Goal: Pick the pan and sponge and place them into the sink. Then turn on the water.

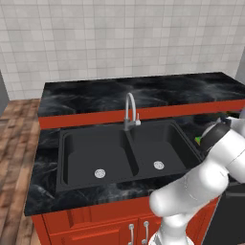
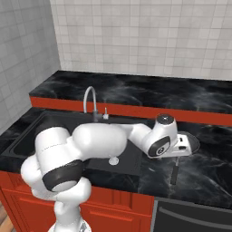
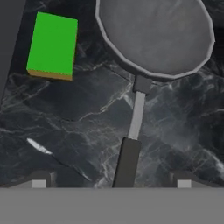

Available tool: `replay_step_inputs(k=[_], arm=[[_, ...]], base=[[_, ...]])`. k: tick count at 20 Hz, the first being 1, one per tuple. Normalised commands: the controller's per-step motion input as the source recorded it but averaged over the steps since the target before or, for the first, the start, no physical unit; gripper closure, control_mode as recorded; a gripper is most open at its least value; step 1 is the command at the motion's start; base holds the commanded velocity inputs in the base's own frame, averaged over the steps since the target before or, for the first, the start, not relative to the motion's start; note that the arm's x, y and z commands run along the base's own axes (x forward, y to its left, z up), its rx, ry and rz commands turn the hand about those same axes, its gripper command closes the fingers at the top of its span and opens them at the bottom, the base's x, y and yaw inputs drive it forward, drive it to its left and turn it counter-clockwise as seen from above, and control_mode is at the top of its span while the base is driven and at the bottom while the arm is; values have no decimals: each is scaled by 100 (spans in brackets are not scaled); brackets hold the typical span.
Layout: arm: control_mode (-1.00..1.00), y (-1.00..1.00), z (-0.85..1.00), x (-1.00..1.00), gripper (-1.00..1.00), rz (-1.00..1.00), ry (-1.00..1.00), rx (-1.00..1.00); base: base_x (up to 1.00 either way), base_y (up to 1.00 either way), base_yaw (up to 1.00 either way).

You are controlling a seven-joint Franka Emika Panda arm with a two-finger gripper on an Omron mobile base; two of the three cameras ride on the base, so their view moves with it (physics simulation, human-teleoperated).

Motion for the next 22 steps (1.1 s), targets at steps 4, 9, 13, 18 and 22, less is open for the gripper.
replay_step_inputs(k=[4, 9, 13, 18, 22], arm=[[-100, -32, -24, 13, -100, 0, 1, 0], [-100, -28, -26, 17, -100, 0, 3, 0], [-100, -23, -28, 19, -100, 0, 4, 0], [-100, -24, -27, 25, -100, 0, 5, 0], [-100, -27, -22, 27, -100, 0, 4, 0]], base=[[0, 0, 0], [0, 0, 0], [0, 0, 0], [0, 0, 0], [0, 0, 0]])
